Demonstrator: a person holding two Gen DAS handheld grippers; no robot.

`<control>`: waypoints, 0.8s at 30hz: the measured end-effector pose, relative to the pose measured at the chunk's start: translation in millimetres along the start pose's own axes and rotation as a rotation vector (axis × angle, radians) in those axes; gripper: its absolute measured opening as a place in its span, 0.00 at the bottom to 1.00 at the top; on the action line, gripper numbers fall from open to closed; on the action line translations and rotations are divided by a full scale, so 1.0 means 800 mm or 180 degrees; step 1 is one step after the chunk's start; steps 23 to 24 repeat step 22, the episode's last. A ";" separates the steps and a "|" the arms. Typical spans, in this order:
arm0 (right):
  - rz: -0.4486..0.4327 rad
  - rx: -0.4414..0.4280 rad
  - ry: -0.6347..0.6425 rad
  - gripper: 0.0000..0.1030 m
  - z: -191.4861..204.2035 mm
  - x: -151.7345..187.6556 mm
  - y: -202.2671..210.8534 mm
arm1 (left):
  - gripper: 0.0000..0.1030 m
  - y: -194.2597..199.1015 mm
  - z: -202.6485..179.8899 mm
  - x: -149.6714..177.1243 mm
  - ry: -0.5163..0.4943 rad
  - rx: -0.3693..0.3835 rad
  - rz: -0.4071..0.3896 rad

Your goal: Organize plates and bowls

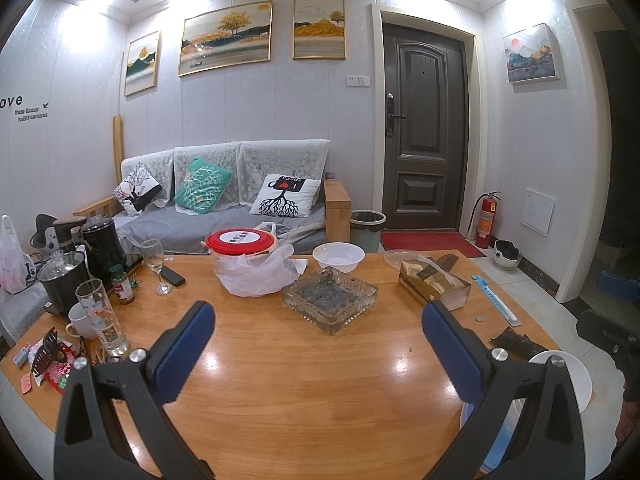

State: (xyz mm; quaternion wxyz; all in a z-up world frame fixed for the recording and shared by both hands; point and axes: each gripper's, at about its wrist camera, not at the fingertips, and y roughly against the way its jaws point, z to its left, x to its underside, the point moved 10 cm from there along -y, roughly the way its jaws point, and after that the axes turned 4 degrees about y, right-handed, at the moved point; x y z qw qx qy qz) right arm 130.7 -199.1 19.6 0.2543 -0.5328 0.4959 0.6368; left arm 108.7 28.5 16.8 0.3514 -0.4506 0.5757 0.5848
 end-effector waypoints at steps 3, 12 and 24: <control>0.0000 -0.0001 -0.0001 0.99 0.001 0.000 0.000 | 1.00 0.001 0.001 0.001 -0.0005 -0.0002 -0.0005; 0.0003 -0.0003 -0.0004 0.99 0.000 -0.001 0.000 | 1.00 0.000 -0.002 -0.001 -0.0003 0.0012 -0.0013; 0.0002 -0.0001 -0.0003 0.99 -0.001 -0.002 0.000 | 1.00 0.002 -0.006 -0.002 -0.0024 0.0003 -0.0034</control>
